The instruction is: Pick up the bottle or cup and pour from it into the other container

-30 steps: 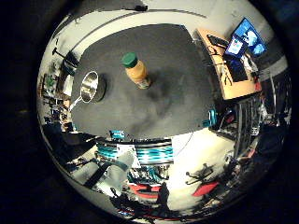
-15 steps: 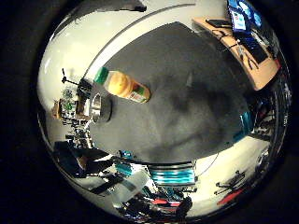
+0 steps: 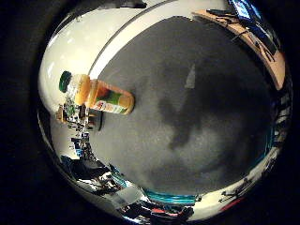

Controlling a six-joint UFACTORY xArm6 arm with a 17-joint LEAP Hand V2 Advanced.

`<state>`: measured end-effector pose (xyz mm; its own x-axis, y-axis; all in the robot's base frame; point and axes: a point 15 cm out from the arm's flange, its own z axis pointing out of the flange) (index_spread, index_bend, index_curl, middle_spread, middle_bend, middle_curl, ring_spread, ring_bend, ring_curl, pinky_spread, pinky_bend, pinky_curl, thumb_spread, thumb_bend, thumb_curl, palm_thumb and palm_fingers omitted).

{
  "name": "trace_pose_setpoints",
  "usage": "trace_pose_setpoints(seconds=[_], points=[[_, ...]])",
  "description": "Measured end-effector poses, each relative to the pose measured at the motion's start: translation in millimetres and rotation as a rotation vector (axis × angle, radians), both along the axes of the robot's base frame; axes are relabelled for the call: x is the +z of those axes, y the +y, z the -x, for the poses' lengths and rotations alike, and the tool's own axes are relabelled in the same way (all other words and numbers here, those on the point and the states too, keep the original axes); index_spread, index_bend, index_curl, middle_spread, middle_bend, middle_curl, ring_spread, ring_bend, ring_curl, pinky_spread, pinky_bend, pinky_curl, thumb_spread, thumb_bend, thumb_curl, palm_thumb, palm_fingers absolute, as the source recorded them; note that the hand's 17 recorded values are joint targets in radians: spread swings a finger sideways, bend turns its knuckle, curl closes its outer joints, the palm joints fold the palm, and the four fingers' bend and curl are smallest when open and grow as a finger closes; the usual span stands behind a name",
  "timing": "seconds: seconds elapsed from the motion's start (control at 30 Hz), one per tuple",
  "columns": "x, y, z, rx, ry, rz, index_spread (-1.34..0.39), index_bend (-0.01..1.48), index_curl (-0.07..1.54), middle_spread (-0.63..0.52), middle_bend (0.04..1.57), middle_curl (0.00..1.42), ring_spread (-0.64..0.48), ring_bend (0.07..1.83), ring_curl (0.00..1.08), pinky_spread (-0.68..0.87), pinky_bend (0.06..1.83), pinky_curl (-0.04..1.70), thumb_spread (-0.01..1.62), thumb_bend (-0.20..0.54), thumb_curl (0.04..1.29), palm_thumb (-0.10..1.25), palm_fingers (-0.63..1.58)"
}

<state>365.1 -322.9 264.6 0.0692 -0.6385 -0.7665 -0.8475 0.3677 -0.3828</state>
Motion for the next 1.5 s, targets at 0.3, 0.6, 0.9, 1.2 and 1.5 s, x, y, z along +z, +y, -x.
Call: trace_pose_setpoints(seconds=[0.3,0.6,0.9,1.2,1.5], points=[[-50,31,-21,0.055,0.040,-0.060,-0.17,0.17,0.30,0.04,0.32,0.36,0.13,0.59,0.19,0.36,0.72,-0.01,1.04,-0.025,0.30,0.48,0.26],[-72,71,-38,0.121,0.070,-0.075,-0.17,0.16,0.30,0.02,0.35,0.36,0.10,0.66,0.20,0.33,0.74,-0.01,1.04,-0.024,0.30,0.50,0.33],[-77,112,-45,0.188,0.088,-0.086,-0.23,0.20,0.32,-0.10,0.61,0.47,-0.08,0.97,0.28,-0.01,1.00,0.00,1.05,-0.007,0.36,0.69,0.84],[-73,133,-48,0.230,0.086,-0.093,-0.29,0.57,0.60,-0.15,0.92,0.66,-0.16,1.18,0.45,-0.34,1.31,0.18,0.86,-0.020,0.51,0.90,1.20],[-61,132,-49,0.232,0.065,-0.070,-0.26,0.87,0.82,-0.15,1.14,0.78,-0.19,1.33,0.57,-0.25,1.47,0.36,0.77,-0.019,0.61,0.98,1.10]])
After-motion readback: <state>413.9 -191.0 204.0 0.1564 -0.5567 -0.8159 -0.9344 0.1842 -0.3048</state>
